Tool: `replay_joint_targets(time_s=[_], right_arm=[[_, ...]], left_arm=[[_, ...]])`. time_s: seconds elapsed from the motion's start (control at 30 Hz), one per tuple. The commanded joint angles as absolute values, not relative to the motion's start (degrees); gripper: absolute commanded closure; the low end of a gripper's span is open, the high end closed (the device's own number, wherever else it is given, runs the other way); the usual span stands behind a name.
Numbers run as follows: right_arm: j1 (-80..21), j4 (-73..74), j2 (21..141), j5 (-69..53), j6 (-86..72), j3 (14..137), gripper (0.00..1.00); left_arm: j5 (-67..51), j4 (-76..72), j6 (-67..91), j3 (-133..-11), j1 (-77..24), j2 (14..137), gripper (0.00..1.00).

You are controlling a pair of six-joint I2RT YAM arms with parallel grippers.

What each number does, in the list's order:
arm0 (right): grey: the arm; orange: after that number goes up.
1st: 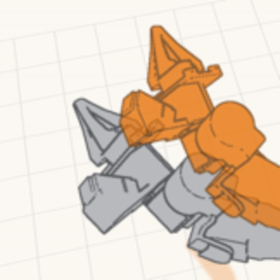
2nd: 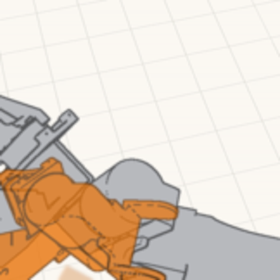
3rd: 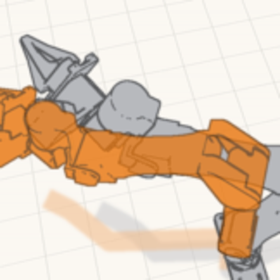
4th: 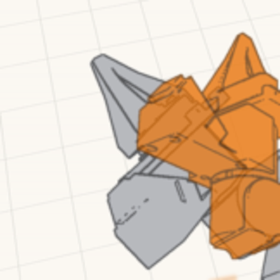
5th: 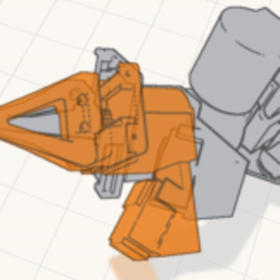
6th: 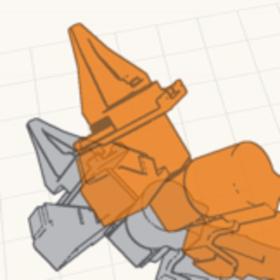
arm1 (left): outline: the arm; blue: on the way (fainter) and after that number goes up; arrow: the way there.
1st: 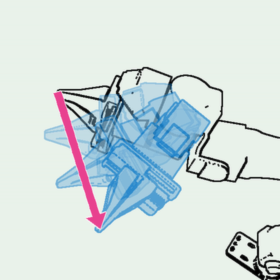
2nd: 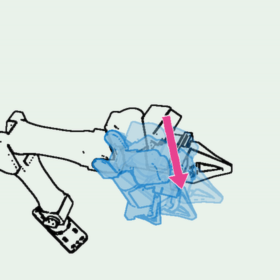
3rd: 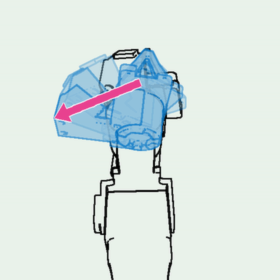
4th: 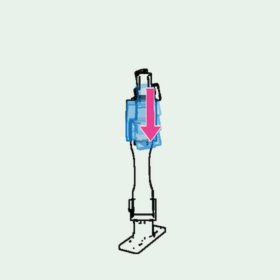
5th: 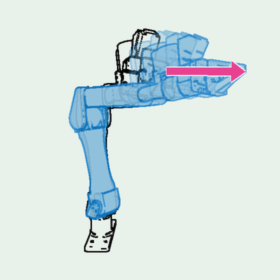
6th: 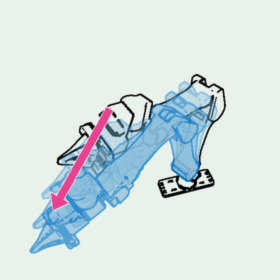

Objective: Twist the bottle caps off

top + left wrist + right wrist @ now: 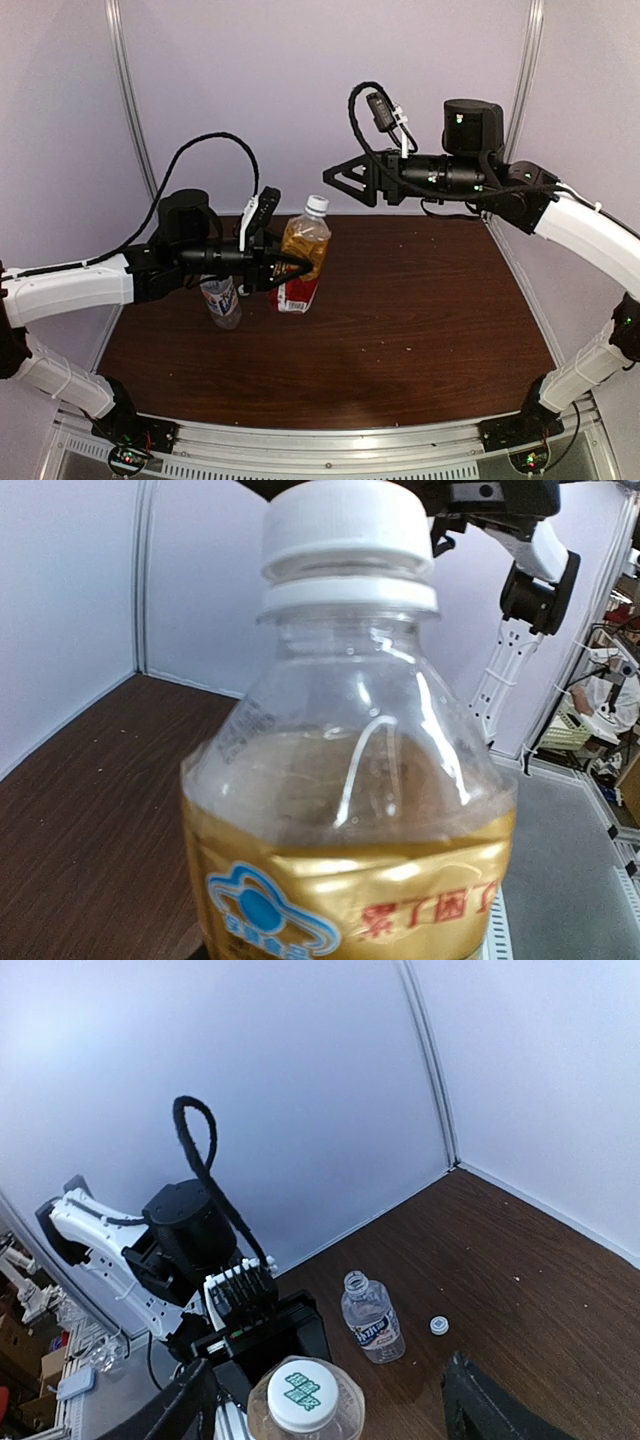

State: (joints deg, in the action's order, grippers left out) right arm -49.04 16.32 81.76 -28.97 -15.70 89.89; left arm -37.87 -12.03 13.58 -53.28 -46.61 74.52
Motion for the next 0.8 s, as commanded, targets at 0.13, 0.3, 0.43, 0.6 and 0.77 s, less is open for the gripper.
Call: replay_joint_targets(time_s=[0.13,0.3,0.43,0.6,0.77], right_arm=[[-51.4,18.6,85.3,-12.7,-24.6,94.8,0.20],[-52.4,19.5,88.2,-13.2,-25.2,96.0,0.22],[-53.0,19.3,89.4,-14.7,-25.6,96.2,0.25],[-53.6,18.1,89.4,-15.5,-25.9,95.3,0.38],[-53.7,17.9,89.8,-16.0,-26.2,94.6,0.45]], left_arm=[[-26.6,-11.7,12.2,-55.5,-47.2,75.0,0.60],[-25.3,-11.0,11.9,-55.5,-47.3,75.2,0.60],[-24.6,-11.0,11.6,-55.5,-47.4,75.1,0.60],[-23.8,-10.7,11.2,-55.4,-47.4,75.1,0.60],[-23.3,-10.4,11.0,-55.3,-47.4,74.8,0.60]])
